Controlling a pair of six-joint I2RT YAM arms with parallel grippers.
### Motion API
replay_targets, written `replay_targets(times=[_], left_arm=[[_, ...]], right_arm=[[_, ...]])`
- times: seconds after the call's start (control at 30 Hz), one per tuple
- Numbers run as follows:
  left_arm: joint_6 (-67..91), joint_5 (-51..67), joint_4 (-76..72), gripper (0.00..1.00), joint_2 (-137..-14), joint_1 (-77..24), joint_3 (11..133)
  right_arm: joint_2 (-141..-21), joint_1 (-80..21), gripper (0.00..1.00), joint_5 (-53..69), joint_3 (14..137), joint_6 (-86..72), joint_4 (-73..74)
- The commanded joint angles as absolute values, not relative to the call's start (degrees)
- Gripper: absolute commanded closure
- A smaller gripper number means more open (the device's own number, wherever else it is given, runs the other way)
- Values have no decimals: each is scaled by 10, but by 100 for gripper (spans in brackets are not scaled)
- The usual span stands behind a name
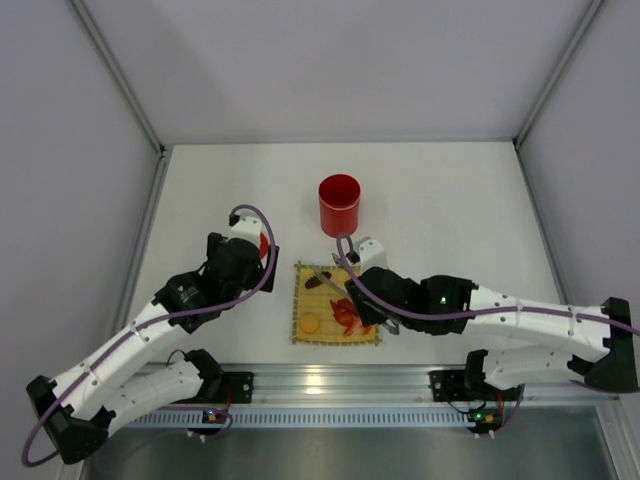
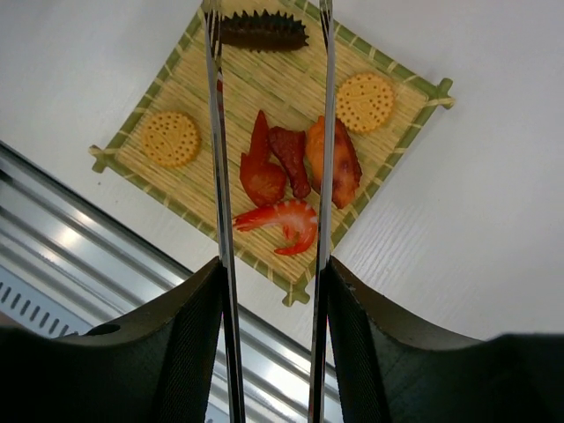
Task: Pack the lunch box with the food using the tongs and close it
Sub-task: Pick up the fake food from the plate.
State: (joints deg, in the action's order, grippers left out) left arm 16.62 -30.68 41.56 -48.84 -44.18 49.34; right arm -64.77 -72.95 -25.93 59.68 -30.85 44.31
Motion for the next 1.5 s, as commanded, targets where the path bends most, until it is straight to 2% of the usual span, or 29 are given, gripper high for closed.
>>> replay_targets(times=[0.0, 0.8, 1.2, 1.47], left_arm=[[170, -305, 404, 1, -482, -442, 490], [171, -303, 404, 1, -483, -442, 491], [171, -303, 405, 1, -483, -442, 491], [171, -304, 406, 1, -482, -442, 491]], right_arm=[[-643, -742, 53, -278, 580, -336, 414], [-745, -723, 42, -238, 603, -251, 363], [-755, -665, 42, -178, 597, -207, 324], [-783, -659, 43, -156, 599, -195, 319]])
